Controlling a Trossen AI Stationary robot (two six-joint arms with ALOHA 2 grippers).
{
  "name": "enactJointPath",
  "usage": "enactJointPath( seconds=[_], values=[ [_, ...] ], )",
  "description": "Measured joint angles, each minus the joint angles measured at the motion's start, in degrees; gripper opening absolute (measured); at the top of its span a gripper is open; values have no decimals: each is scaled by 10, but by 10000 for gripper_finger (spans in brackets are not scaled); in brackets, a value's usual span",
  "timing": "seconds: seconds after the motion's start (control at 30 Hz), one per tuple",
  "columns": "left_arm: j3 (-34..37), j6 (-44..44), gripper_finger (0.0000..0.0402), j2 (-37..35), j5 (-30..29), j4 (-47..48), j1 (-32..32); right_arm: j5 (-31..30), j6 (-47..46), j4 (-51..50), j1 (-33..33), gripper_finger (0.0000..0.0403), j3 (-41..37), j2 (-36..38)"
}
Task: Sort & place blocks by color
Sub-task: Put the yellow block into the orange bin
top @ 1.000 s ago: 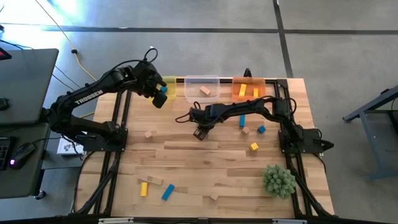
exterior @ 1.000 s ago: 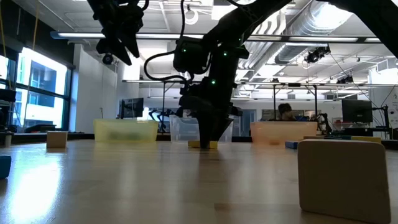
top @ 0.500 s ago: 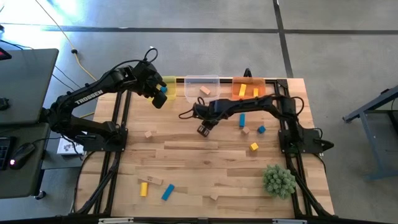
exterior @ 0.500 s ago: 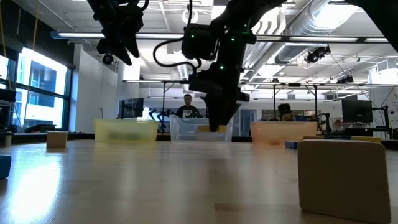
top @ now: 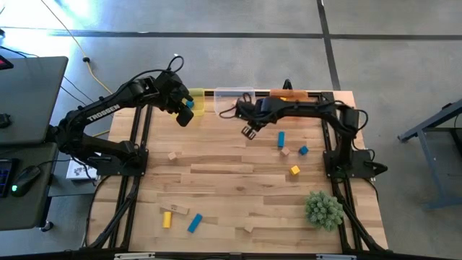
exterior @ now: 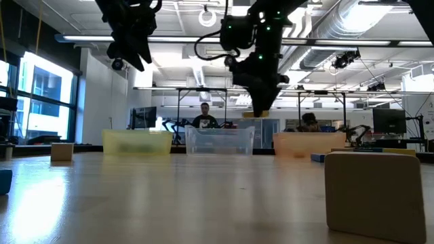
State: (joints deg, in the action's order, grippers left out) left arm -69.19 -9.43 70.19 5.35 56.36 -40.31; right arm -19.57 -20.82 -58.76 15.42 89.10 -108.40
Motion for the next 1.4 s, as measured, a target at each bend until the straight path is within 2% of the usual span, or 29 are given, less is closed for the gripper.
enactJointPath(
  seconds=[0.27,0.63,0.9,1.03,1.17,1.4],
  values=[
    [0,0,212,0,0,0,0,-52,29,-60,66,96,0,47],
    [0,-5,212,0,0,0,-3,-67,77,-91,180,96,-12,65],
    [0,-9,211,0,-1,0,-3,-22,93,19,263,96,-176,147],
    [0,-9,211,0,-2,0,-3,26,107,93,304,96,-235,197],
    [0,-20,212,0,-2,0,-3,72,108,151,342,96,-270,225],
    [0,-39,212,0,-2,-1,-3,133,139,213,383,96,-302,227]
  ],
)
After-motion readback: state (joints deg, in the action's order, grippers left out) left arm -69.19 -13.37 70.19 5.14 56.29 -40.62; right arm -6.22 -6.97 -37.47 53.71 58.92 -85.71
